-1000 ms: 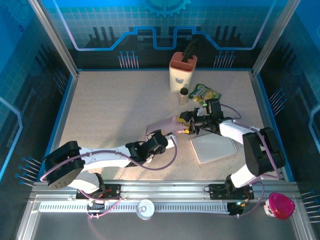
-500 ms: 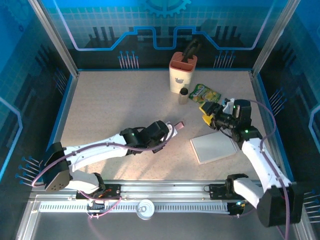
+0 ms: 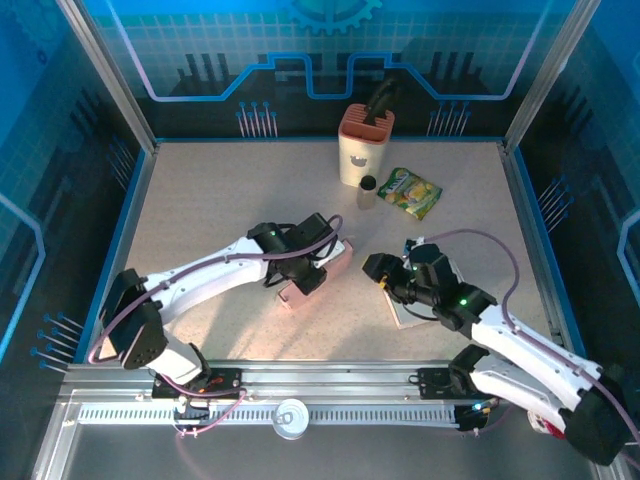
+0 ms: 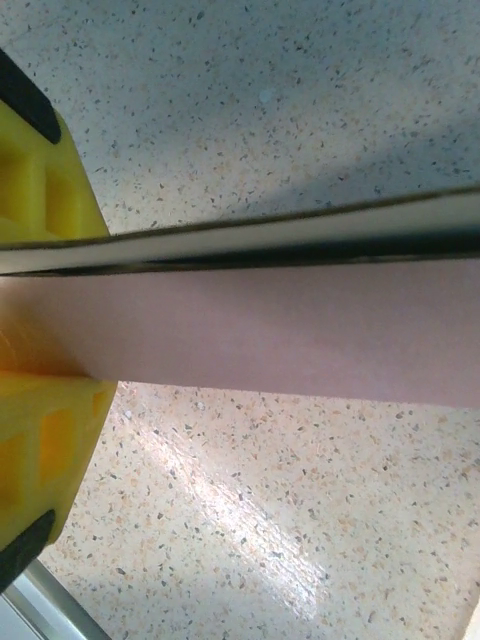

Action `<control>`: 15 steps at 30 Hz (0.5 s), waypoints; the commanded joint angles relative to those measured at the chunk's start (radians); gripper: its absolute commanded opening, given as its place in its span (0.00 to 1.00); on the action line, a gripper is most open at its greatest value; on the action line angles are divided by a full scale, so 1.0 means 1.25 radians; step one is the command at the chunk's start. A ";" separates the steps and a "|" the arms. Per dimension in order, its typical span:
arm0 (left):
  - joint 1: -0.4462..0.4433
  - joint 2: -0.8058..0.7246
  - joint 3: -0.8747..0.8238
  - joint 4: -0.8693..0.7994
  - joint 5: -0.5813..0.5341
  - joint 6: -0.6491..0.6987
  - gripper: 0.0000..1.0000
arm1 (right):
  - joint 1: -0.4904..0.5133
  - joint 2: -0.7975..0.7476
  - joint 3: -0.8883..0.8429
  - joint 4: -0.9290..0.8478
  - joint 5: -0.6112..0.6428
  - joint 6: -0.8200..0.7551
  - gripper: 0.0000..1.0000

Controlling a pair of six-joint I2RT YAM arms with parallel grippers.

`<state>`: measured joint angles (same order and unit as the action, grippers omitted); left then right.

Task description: Fold the paper box

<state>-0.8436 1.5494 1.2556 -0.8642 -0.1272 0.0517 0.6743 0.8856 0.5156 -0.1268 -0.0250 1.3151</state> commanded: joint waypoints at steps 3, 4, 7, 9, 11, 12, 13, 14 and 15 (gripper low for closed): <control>0.016 0.067 0.020 -0.104 0.057 0.021 0.25 | 0.049 0.090 -0.006 0.169 0.062 0.082 0.63; 0.019 0.072 0.023 -0.103 0.058 0.028 0.26 | 0.052 0.105 -0.005 0.184 0.063 0.092 0.63; 0.031 0.077 0.029 -0.097 0.048 0.042 0.30 | 0.056 0.141 0.011 0.196 0.069 0.107 0.63; 0.039 0.077 0.030 -0.090 0.051 0.049 0.32 | 0.056 0.172 0.015 0.218 0.066 0.124 0.64; 0.042 0.075 0.029 -0.087 0.049 0.056 0.32 | 0.055 0.204 0.018 0.264 0.055 0.140 0.64; 0.043 0.073 0.026 -0.085 0.045 0.059 0.33 | 0.056 0.216 0.024 0.274 0.048 0.144 0.63; 0.043 0.070 0.023 -0.082 0.042 0.061 0.33 | 0.057 0.231 0.033 0.283 0.042 0.147 0.63; 0.044 0.067 0.019 -0.077 0.042 0.064 0.33 | 0.059 0.241 0.040 0.290 0.037 0.151 0.63; 0.044 0.063 0.015 -0.074 0.041 0.065 0.34 | 0.063 0.248 0.044 0.298 0.037 0.153 0.63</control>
<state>-0.7952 1.6093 1.2999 -0.9047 -0.0956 0.1074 0.7341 1.1774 0.5232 0.1619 0.0193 1.4727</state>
